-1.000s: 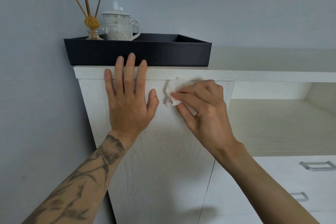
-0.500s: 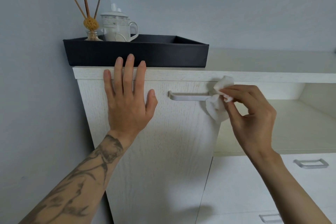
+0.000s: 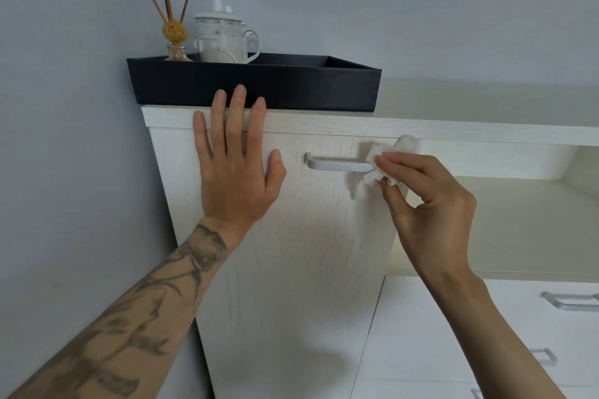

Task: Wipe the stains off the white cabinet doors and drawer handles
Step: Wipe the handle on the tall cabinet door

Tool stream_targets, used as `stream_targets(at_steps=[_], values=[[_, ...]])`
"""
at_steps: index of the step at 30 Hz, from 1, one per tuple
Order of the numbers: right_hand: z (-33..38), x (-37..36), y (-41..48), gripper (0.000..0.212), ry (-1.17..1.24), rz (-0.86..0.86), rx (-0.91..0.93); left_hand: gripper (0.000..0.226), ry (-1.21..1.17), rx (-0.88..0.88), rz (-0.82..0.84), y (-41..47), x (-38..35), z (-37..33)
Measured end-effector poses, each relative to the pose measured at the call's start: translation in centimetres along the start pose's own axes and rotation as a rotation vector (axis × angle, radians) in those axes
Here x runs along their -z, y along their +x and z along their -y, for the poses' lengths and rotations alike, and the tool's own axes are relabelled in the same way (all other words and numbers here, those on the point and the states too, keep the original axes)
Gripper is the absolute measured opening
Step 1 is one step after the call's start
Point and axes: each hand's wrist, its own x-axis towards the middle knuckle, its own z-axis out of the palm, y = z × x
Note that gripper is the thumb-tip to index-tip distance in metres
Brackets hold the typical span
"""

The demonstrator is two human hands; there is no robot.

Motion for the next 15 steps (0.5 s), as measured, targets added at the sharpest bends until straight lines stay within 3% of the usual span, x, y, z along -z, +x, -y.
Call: stream_targets(at_steps=[3,7,15], values=[[0.8,-0.5,-0.9,0.029,-0.049,-0.043,0.037,0.062,0.004,-0.004,0.012,0.2,0.1,0.0],[3.0,-2.3,-1.2,0.026,0.009,0.034,0.048,0.061,-0.008,0.034,0.101,0.1,1.5,-0.5],[7.3,0.1,5.0,0.026,0.193,0.362,-0.285,0.061,-0.118,0.065,0.585,2.4,9.1,-0.5]])
